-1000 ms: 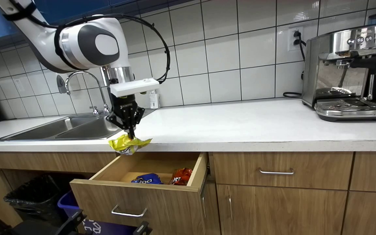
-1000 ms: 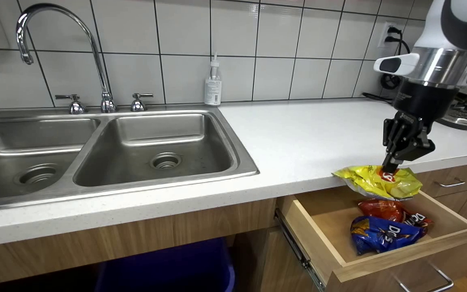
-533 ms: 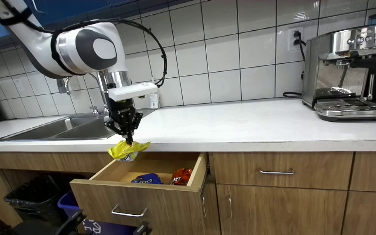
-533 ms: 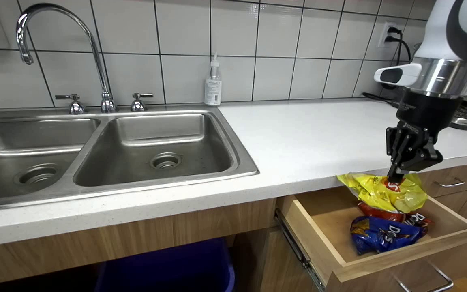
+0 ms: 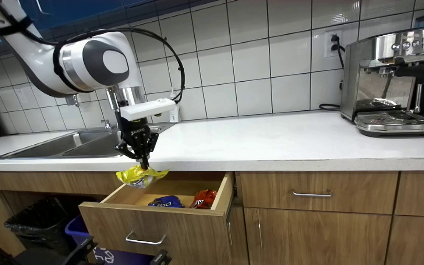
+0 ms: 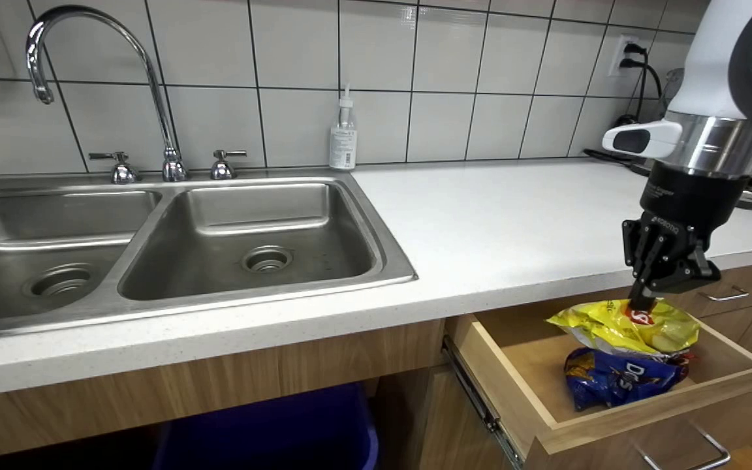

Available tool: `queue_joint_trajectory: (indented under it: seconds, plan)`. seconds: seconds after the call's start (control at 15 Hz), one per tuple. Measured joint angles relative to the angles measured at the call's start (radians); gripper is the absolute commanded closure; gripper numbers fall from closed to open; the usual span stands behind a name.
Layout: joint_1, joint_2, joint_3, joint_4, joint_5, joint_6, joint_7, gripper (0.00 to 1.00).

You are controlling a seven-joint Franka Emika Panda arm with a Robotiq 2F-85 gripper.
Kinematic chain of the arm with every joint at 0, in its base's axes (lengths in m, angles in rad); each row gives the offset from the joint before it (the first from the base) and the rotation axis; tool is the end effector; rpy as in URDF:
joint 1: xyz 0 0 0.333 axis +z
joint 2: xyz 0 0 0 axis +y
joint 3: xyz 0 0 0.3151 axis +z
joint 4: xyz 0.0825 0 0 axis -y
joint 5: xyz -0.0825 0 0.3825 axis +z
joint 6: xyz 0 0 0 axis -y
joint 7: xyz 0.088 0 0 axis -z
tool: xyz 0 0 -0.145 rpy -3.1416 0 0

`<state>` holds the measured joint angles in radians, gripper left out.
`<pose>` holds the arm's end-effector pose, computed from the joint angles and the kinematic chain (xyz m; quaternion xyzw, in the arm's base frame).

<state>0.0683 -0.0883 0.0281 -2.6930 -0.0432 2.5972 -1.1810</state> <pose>0.4060 0.0389 0.2220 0.7917 0.6108 -0.0096 0.0086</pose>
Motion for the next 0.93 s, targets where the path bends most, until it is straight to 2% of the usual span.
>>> queue_joint_trajectory:
  seconds: [0.67,0.73,0.8,0.93]
  plan:
    - [0.000,0.084,0.008,-0.002,-0.111,0.149,0.094,1.00]
    - [0.000,0.092,0.010,-0.001,-0.124,0.161,0.109,0.74]
    - [0.000,0.098,0.013,-0.001,-0.133,0.171,0.121,0.73]
    - [0.001,0.109,0.016,0.000,-0.156,0.185,0.154,0.60]
